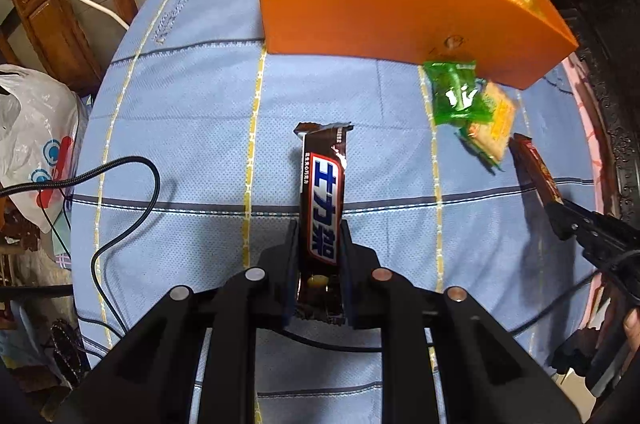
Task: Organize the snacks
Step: 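Grasp the dark chocolate bar with the left tool while the right tool grasps the brown chocolate-stick packet, then carry both chocolate packets over the orange box and open both tools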
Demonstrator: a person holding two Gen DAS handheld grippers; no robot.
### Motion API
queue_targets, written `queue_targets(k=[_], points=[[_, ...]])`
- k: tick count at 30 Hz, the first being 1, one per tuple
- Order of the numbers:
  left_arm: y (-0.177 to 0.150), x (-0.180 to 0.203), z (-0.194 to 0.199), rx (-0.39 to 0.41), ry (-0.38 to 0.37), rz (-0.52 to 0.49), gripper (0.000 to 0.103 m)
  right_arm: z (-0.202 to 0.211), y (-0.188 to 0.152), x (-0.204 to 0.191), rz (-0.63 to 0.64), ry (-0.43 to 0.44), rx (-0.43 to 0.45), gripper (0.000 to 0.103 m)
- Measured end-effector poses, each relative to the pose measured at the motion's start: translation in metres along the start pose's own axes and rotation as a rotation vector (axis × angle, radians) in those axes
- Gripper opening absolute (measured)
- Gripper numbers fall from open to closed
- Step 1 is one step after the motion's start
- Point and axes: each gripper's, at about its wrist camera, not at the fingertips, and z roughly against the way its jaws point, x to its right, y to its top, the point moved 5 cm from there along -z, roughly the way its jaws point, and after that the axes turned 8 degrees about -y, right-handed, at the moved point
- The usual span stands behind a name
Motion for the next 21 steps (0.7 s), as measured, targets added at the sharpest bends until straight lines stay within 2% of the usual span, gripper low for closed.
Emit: queue_targets(k=[5,7,14,19,21], points=[[-0.002,0.01,0.016,0.023,-0.021,-0.015,0.017,0.021,-0.001,-0.006,-0.003,0.061,0.019,0.023],[-0.003,0.011,0.017,0.022,-0.026,-0.014,0.017,0.018,-0.004,-0.009,0.015,0.047,0.012,0.023],[-0.01,0.008,0.012,0.001,-0.028,-0.024,0.017,-0.031,-0.029,-0.026,0.076,-0.028,-0.105,0.023],[-0.013,0.006,0.007,-0.012,-0.029,-0.029,0.017,-0.038,-0.024,-0.037,0.122,-0.084,-0.109,0.026],[-0.014,0.007,0.007,-0.01,-0.03,-0.028,0.017,-0.04,-0.019,-0.042,0.135,-0.106,-0.113,0.031]])
